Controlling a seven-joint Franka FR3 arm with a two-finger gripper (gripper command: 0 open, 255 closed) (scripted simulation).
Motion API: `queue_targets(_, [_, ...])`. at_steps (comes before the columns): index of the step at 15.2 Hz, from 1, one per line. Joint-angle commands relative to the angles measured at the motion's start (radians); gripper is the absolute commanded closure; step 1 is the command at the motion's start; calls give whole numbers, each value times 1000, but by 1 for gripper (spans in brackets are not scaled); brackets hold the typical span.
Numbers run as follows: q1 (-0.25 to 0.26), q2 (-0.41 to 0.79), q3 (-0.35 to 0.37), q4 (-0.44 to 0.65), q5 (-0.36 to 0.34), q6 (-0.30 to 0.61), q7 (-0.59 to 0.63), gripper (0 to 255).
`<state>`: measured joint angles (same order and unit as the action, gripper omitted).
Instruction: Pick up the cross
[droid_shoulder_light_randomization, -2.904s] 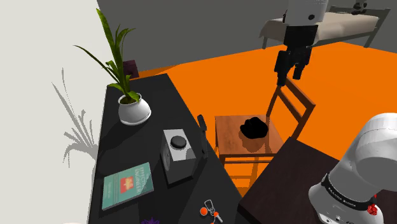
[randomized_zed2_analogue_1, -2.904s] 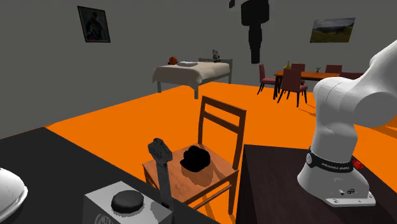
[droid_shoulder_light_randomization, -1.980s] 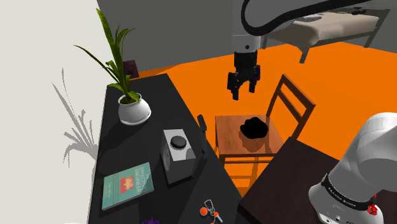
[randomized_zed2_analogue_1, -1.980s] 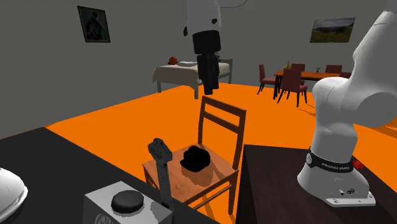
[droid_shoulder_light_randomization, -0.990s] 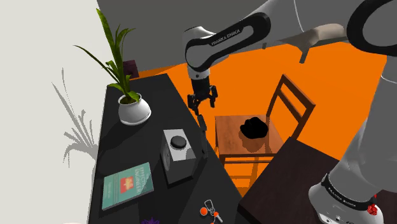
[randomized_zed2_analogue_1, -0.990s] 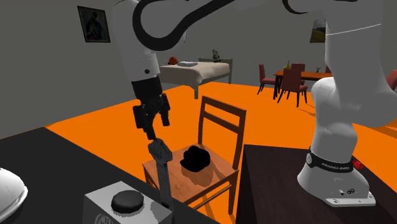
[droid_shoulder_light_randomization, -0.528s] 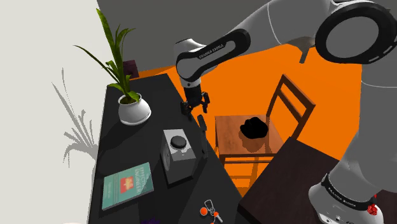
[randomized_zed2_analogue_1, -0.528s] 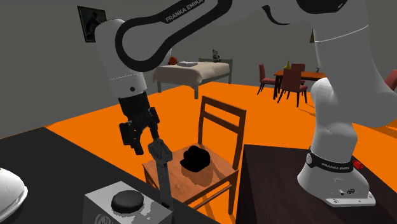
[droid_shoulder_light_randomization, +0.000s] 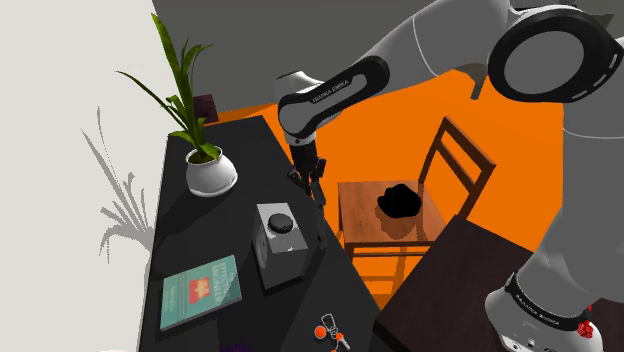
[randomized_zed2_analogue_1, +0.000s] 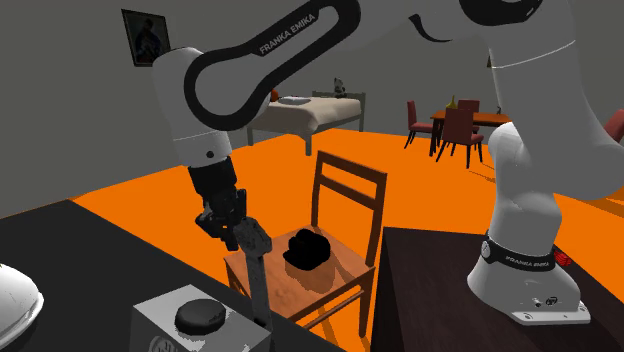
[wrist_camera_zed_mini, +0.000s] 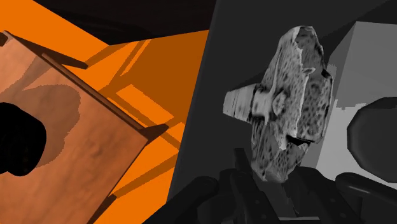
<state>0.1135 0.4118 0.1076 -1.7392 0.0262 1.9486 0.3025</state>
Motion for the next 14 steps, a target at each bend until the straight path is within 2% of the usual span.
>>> queue_targets(1, [0,0,0,0,0,0,0,255])
queue_targets(7, [-1,0,0,0,0,1,-1,255])
queue_targets(14, [-2,-38,1,40,3,-78,1,255])
